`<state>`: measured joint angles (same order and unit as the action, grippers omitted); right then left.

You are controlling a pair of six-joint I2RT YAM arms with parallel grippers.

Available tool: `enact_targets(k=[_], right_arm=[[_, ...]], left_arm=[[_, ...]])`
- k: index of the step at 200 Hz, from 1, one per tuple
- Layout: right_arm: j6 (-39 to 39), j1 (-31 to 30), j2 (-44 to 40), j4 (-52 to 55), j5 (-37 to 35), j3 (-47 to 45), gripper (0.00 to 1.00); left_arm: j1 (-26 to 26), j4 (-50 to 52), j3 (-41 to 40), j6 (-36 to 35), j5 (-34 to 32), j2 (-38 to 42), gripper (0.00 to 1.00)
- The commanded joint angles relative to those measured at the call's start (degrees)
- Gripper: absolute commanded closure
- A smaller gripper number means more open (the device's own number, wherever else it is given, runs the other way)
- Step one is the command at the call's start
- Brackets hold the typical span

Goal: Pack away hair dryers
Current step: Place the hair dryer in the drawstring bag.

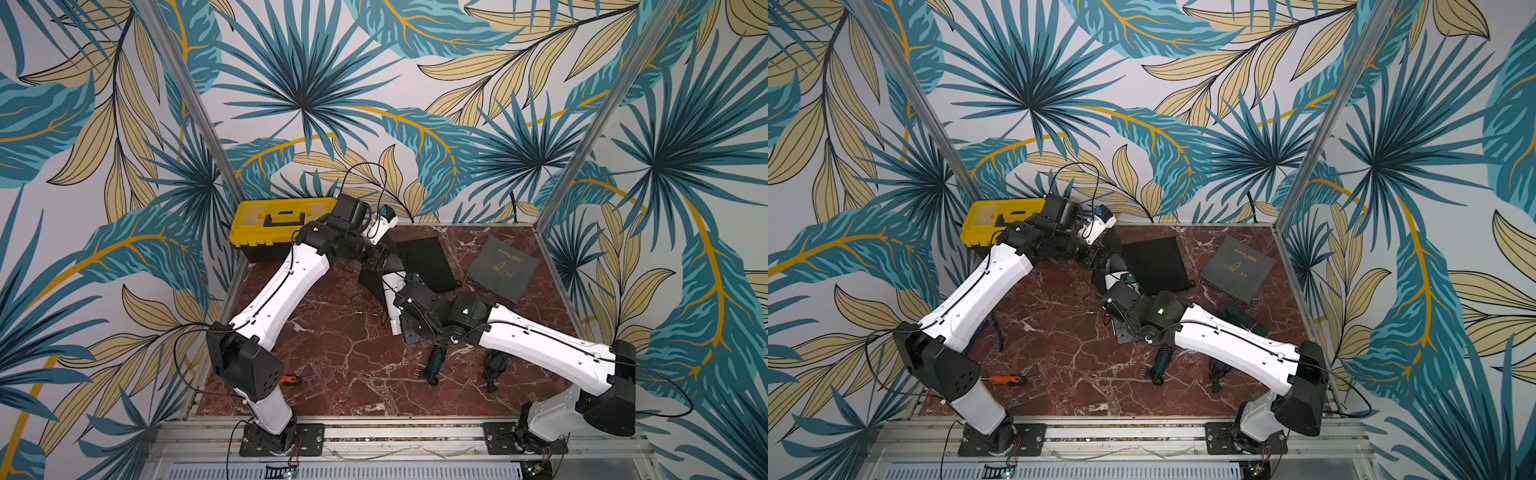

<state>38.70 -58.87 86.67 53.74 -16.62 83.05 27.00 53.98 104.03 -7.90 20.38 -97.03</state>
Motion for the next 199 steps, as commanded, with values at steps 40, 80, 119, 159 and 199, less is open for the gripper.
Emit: enact_targets(k=[40, 80, 119, 159, 199], right_arm=[[-1.78, 1.23, 2.23, 1.10, -1.28, 4.94, 1.00], [-0.05, 3.83, 1.67, 0.43, 1.51, 4.03, 1.00], [2.13, 5.85, 0.84, -0.53, 4.23, 1.85, 1.00], [1.66, 6.24, -0.58, -4.78, 6.55, 1.53, 1.00], [0.41, 6.78, -0.32, -4.11, 8.53, 3.52, 1.00]], left_arm=[[3.43, 0.51, -2.91, 0.63, 2.53, 2.70, 1.00], [4.33, 0.47, -4.10, 0.96, 2.77, 3.79, 1.00], [4.42, 0.49, -4.72, 1.13, 3.04, 4.92, 1.00], [4.62, 0.43, -5.98, 0.92, 5.94, 5.80, 1.00], [4.94, 0.42, -6.79, 0.59, 8.01, 5.54, 1.00]])
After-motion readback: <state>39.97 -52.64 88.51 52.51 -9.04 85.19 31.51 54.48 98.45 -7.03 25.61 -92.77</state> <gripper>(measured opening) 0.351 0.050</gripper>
